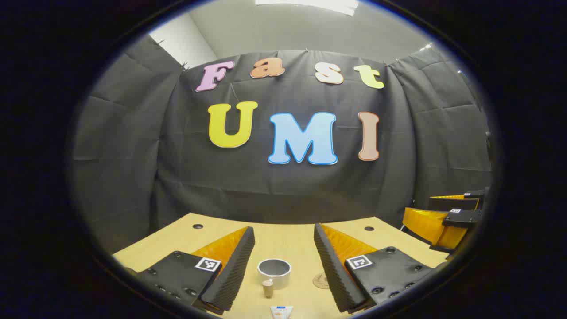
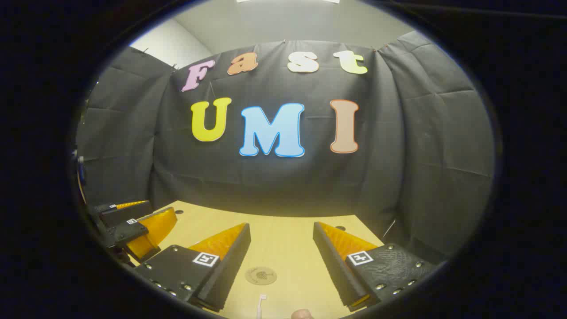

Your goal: Put the toothbrush and toothpaste on the desktop into the cup, then pick up the cup and place it on the coaster on the desktop.

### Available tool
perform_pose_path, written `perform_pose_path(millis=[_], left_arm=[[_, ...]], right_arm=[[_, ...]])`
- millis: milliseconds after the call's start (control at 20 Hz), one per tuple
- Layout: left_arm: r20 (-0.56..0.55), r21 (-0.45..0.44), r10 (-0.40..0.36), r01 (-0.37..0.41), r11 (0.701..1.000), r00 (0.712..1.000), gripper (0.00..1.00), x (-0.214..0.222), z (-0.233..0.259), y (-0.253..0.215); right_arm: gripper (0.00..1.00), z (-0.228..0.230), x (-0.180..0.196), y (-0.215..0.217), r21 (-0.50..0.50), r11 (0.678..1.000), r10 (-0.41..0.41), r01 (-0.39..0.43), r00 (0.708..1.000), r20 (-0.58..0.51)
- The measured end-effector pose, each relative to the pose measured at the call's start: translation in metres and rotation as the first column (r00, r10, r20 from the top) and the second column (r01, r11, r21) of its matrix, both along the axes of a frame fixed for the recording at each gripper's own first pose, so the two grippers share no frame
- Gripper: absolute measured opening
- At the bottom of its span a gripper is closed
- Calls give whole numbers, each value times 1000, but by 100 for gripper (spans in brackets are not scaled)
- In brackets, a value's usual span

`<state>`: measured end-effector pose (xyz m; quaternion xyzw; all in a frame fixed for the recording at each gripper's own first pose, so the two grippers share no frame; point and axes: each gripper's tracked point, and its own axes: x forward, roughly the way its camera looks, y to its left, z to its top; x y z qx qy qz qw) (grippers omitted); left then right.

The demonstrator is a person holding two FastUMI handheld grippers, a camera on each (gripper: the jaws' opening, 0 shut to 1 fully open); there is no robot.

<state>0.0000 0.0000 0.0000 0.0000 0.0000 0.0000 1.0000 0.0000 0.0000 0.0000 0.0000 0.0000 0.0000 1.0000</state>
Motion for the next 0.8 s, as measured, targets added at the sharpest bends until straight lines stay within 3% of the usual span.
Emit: perform_pose_path(millis=[800], left_arm=[[-172, 1, -49, 50, 999, 984, 87, 8, -43, -19]], right_arm=[[90, -39, 7, -5, 5, 1000, -5, 6, 987, -162]])
